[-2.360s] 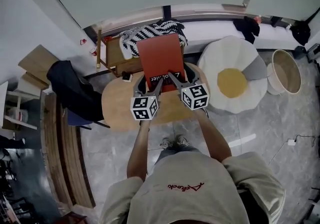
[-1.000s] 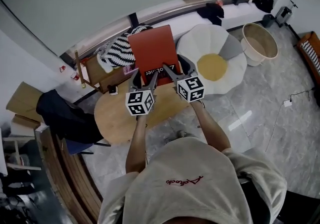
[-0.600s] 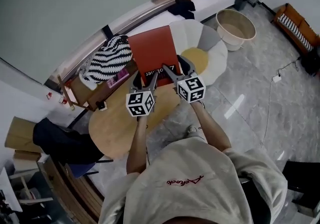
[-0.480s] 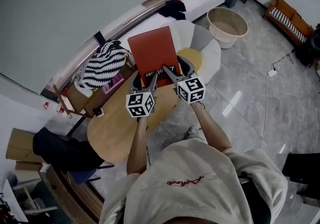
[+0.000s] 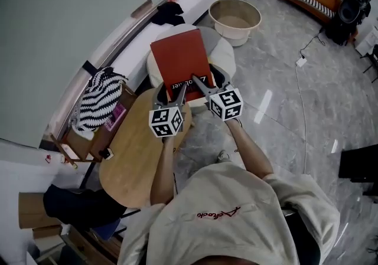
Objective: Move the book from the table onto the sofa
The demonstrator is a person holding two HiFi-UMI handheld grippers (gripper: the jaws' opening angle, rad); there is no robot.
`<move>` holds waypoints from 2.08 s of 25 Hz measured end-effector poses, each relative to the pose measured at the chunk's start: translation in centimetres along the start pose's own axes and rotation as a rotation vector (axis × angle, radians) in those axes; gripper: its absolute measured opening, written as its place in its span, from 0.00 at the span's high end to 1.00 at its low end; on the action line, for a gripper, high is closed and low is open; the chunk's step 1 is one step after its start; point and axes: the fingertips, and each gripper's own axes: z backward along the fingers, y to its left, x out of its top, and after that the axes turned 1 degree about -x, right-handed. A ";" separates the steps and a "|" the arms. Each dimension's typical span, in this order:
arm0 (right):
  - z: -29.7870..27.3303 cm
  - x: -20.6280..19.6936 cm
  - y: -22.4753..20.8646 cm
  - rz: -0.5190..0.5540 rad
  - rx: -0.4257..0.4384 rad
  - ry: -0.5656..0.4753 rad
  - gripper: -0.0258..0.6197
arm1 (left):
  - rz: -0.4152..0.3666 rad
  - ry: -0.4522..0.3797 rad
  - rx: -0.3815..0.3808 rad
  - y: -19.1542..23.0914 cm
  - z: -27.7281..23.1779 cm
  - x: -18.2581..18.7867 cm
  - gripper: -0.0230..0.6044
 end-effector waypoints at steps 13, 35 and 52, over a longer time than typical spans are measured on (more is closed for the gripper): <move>5.9 0.7 -11.0 -0.019 -0.126 -0.018 0.52 | -0.015 0.030 -0.112 -9.6 -7.9 -0.7 0.49; 8.7 -0.1 -17.0 -0.042 -0.094 -0.015 0.52 | -0.015 0.048 -0.084 -14.6 -11.6 -2.4 0.49; 5.5 -0.2 -21.4 -0.043 -0.107 -0.030 0.52 | -0.019 0.041 -0.099 -13.7 -17.0 -2.0 0.49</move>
